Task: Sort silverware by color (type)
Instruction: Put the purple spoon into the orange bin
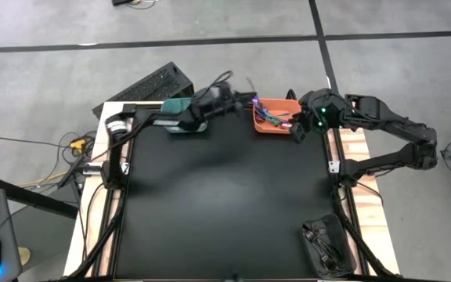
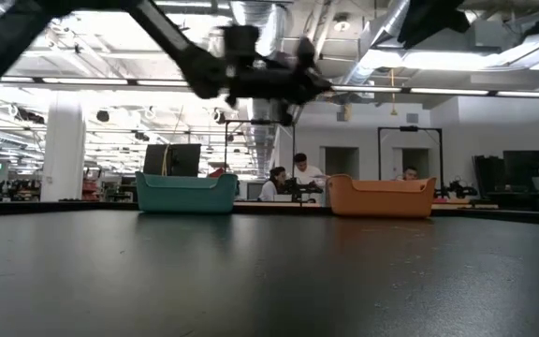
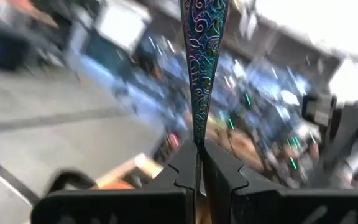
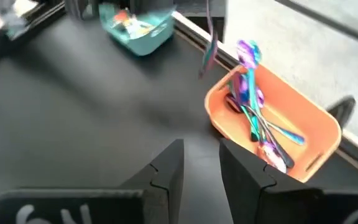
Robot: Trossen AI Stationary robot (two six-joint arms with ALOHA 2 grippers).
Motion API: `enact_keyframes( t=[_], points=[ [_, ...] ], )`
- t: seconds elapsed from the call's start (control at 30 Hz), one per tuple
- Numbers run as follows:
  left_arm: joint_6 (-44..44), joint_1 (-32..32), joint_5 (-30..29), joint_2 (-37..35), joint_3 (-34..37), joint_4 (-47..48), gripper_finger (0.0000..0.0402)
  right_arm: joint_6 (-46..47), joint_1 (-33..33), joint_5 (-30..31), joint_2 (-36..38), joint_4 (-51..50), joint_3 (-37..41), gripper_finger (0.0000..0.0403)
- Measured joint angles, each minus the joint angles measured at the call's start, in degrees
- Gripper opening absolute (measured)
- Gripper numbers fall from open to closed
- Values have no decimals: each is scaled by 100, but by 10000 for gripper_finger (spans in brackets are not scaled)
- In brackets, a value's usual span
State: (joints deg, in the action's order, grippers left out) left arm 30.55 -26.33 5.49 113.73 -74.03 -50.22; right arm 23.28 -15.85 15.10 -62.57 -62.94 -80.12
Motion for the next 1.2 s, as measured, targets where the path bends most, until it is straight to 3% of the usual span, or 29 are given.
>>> enact_keyframes(
  t=[0.13,0.33,0.53,0.63,0.8,0.93,1.07,1.2],
  points=[
    [-624,-99,1045,834,-1472,1796,0,629,-158,7,0,-6,2,121],
    [-3307,-116,952,1877,-3977,5356,0,1018,-361,6,-39,-4,0,121],
    [-4178,-118,866,2749,-5670,6231,0,1330,-492,4,-42,-7,2,121],
    [-4439,-110,464,2922,-6044,6351,0,1447,-492,4,-44,-9,2,121],
    [-5210,-107,418,2978,-6080,6743,1,1432,-495,8,-52,-6,2,121],
    [-5327,-152,551,2988,-6075,6732,10,1378,-569,29,-55,-4,2,121],
    [-5252,-222,1040,2988,-6075,6563,22,1374,-703,28,-55,-4,2,121],
    [-5531,-234,1034,2988,-6075,6673,41,1358,-797,18,-55,-4,2,121]
  ],
)
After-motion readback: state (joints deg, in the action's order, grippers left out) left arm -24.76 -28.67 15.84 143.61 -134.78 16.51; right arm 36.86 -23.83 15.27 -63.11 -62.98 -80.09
